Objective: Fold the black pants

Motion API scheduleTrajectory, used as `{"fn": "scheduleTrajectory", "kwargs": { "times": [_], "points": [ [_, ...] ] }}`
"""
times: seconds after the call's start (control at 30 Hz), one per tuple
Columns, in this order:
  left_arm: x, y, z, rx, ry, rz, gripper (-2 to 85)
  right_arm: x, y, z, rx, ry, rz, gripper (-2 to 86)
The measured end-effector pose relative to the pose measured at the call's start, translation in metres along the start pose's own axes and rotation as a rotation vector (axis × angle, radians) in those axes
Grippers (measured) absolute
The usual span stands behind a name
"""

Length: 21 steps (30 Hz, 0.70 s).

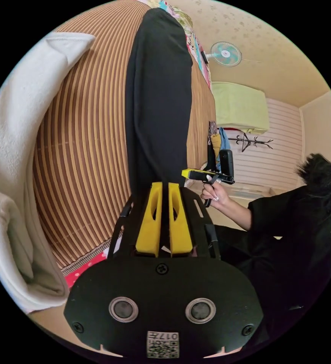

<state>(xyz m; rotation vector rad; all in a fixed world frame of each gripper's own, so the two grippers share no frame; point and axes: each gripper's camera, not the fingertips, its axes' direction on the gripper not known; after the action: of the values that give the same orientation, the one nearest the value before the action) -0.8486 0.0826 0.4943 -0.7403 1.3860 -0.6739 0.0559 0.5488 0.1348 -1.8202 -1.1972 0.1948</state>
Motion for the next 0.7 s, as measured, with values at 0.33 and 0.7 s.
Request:
{"fn": "scheduleTrajectory", "kwargs": {
  "times": [0.33, 0.7],
  "points": [
    [0.044, -0.017, 0.001, -0.249, -0.299, 0.076, 6.5, 0.024, 0.010, -0.056, 0.010, 0.092, 0.019, 6.0],
    [0.051, -0.018, 0.014, -0.015, -0.280, -0.064, 4.0, 0.028, -0.019, -0.073, 0.079, 0.163, -0.034, 4.6]
  ]
}}
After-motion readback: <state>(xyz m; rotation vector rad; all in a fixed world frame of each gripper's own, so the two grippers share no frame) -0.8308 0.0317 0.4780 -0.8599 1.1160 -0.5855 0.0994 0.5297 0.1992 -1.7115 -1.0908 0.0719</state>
